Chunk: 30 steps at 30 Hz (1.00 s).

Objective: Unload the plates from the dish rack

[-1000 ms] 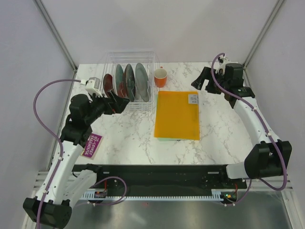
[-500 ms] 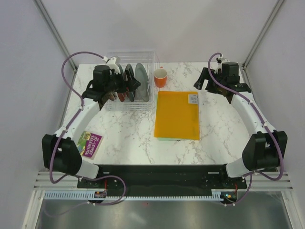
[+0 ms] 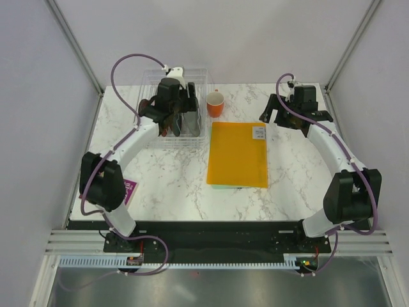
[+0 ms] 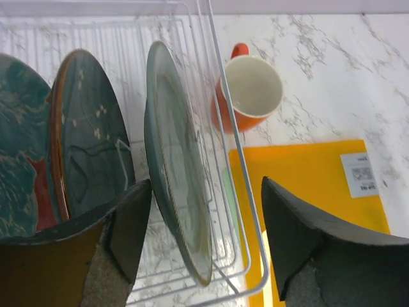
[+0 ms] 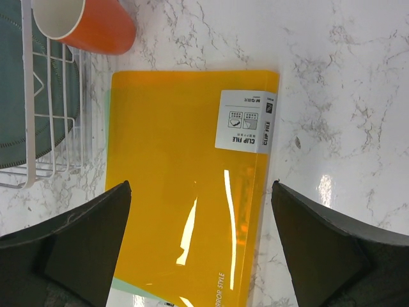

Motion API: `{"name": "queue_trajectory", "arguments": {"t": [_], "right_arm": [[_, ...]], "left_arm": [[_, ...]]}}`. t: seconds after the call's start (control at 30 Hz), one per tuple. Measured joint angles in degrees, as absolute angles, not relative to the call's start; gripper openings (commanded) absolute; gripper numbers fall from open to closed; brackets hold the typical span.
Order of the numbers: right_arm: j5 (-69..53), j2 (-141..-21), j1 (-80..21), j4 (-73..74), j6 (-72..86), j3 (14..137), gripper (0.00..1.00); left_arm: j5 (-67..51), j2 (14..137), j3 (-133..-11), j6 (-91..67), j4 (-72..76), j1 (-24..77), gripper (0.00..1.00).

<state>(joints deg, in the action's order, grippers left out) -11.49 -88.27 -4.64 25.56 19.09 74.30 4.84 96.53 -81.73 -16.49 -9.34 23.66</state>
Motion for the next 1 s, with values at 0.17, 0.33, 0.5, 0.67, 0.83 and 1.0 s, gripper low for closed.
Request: {"name": "queue_trajectory", "arguments": {"t": [0.17,0.33,0.5,0.67,0.83,1.0], "right_arm": [[-10.7,-88.3,-4.6,26.1,18.7,74.3,0.98],[-10.2,-88.3,-4.6,26.9,18.3,74.3,0.98],[-10.1,-88.3,-4.7,27.2,18.2,74.3,0.98],[-10.1,-88.3,-4.6,27.6,18.2,74.3,0.98],[-8.8,-88.3,-5.2,27.8,17.8,74.3,0.98],[-2.9,-88.3,-8.0,28.5,16.2,74.4,0.98]], "left_arm": [[15.0,101.6,-86.3,-14.5,-8.6,26.3,0.57],[21.3,105.1,-88.4,-14.0,-8.6,26.6,0.31],[25.5,108.1,-90.5,-12.7,-10.0,26.5,0.02],[26.7,111.0,-96.1,-12.3,-14.7,26.8,0.02],[26.8,112.2,-99.6,-11.5,-17.9,27.1,0.02],[28.4,113.1,-103.7,-8.3,-21.8,28.7,0.02]]}}
